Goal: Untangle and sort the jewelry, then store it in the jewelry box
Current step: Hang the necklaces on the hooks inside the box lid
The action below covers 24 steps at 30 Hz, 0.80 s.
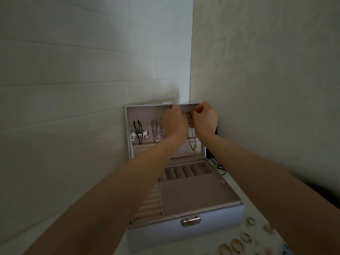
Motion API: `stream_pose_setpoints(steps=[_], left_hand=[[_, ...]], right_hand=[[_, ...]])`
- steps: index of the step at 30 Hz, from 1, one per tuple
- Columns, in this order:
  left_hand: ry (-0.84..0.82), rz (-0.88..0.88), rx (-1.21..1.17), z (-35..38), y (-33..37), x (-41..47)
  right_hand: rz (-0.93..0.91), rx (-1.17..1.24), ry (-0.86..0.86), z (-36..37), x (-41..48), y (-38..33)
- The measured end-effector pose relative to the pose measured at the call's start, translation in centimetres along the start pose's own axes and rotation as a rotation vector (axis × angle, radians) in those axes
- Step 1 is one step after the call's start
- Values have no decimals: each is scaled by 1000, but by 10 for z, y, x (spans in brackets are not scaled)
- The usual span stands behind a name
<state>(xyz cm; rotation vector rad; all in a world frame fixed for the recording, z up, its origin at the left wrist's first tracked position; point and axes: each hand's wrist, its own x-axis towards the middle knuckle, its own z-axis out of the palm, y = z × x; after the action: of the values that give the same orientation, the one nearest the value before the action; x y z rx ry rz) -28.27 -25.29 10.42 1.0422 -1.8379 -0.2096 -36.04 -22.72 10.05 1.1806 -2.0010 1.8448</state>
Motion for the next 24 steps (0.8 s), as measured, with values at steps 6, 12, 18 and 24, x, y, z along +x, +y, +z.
stream_pose_setpoints(steps=[6, 12, 18, 24], left_hand=[[-74, 101, 156, -5, -2, -12], [-165, -7, 39, -6, -8, -27], [-299, -66, -78, -4, -16, -57], [-441, -224, -315, -3, -16, -70]], right_hand=[[51, 2, -76, -1, -6, 9], [228, 180, -153, -10, -25, 15], [318, 211, -236, -16, -54, 27], [357, 277, -341, -18, -67, 26]])
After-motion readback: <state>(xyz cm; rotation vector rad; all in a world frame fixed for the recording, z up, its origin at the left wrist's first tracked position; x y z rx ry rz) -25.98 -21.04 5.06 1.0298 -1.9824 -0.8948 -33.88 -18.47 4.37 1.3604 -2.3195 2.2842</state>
